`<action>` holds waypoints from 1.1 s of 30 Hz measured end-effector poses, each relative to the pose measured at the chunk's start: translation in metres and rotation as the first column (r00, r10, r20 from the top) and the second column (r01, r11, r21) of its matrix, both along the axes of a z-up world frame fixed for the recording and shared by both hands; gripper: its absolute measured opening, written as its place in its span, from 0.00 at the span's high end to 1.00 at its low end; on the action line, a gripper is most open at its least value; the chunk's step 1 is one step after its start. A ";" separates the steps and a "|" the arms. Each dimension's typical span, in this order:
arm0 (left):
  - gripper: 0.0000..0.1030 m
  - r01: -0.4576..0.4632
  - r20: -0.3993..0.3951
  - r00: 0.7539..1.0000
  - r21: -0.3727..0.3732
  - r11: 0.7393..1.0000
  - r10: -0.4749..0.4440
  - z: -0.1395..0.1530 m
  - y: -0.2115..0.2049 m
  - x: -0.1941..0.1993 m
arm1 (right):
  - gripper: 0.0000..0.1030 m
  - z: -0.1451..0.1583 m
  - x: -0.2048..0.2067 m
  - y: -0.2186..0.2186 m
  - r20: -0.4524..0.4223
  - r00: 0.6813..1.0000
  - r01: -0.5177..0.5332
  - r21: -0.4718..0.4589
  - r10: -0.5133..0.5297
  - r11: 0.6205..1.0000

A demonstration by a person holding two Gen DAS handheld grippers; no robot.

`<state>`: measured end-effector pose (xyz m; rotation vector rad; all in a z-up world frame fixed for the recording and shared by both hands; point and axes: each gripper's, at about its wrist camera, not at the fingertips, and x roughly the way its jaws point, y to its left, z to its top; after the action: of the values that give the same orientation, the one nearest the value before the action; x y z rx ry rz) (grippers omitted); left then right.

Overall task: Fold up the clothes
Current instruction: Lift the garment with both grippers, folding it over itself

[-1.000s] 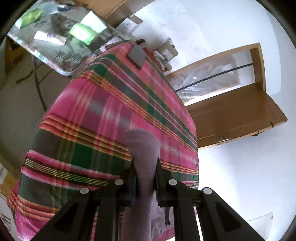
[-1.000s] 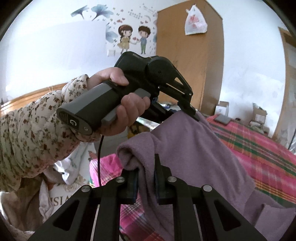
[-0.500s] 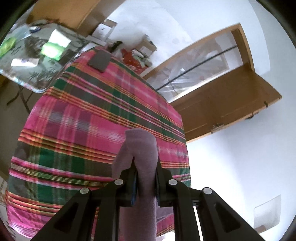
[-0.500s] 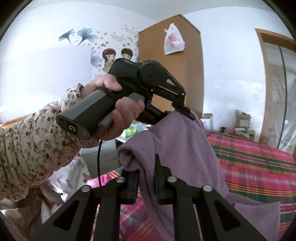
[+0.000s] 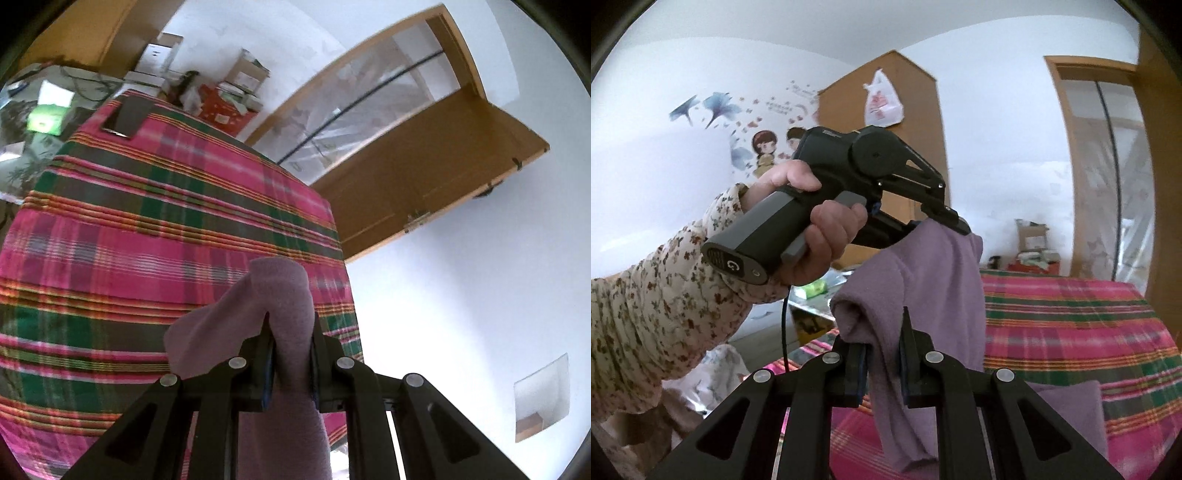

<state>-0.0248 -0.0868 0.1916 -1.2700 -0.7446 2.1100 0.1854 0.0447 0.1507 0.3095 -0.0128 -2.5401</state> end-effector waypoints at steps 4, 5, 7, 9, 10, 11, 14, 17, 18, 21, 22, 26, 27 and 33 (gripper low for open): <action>0.86 0.032 0.022 0.999 -0.001 0.999 -0.032 -0.001 0.028 -0.007 | 0.87 0.003 0.001 0.021 0.014 0.999 0.048 -0.018 -0.048 0.999; 0.86 0.040 0.025 0.999 -0.001 0.999 -0.040 -0.001 0.035 -0.008 | 0.87 0.004 0.002 0.026 0.012 0.998 0.063 -0.017 -0.063 0.998; 0.86 0.058 0.028 0.998 -0.004 0.998 -0.058 -0.001 0.048 -0.009 | 0.87 0.005 0.003 0.038 0.021 0.996 0.091 -0.024 -0.091 0.996; 0.85 0.084 0.031 0.996 -0.015 0.996 -0.083 -0.001 0.064 -0.011 | 0.87 0.005 0.004 0.051 0.031 0.993 0.115 -0.036 -0.114 0.993; 0.85 0.094 0.034 0.995 -0.019 0.995 -0.094 -0.002 0.071 -0.012 | 0.87 0.005 0.004 0.056 0.035 0.991 0.130 -0.039 -0.129 0.991; 0.85 0.104 0.037 0.994 -0.022 0.994 -0.103 -0.002 0.077 -0.014 | 0.87 0.004 0.005 0.061 0.038 0.989 0.146 -0.041 -0.145 0.988; 0.85 0.136 0.055 0.989 -0.038 0.990 -0.134 -0.006 0.098 -0.017 | 0.87 0.001 0.008 0.077 0.050 0.981 0.187 -0.047 -0.185 0.981; 0.85 0.163 0.075 0.985 -0.057 0.985 -0.159 -0.012 0.118 -0.022 | 0.87 -0.003 0.009 0.088 0.064 0.974 0.222 -0.045 -0.219 0.974; 0.85 0.169 0.082 0.983 -0.062 0.984 -0.164 -0.014 0.123 -0.023 | 0.87 -0.004 0.009 0.091 0.068 0.971 0.233 -0.044 -0.230 0.971; 0.84 0.191 0.102 0.978 -0.079 0.978 -0.182 -0.022 0.140 -0.027 | 0.87 -0.009 0.009 0.102 0.083 0.962 0.264 -0.046 -0.260 0.963; 0.84 0.199 0.109 0.976 -0.084 0.977 -0.189 -0.025 0.146 -0.028 | 0.87 -0.011 0.009 0.106 0.088 0.959 0.274 -0.046 -0.269 0.961; 0.84 0.220 0.143 0.969 -0.117 0.968 -0.203 -0.037 0.170 -0.035 | 0.87 -0.020 0.008 0.124 0.114 0.947 0.308 -0.057 -0.300 0.950; 0.84 0.224 0.155 0.966 -0.121 0.967 -0.205 -0.042 0.176 -0.038 | 0.87 -0.023 0.007 0.128 0.122 0.944 0.315 -0.062 -0.306 0.947; 0.82 0.251 0.223 0.950 -0.131 0.959 -0.219 -0.068 0.204 -0.052 | 0.87 -0.040 -0.001 0.160 0.207 0.919 0.362 -0.114 -0.335 0.925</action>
<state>-0.0769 0.1176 0.1232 -1.5978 -0.4869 1.8919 0.1847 0.2047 0.1108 0.5221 -0.3602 -2.8325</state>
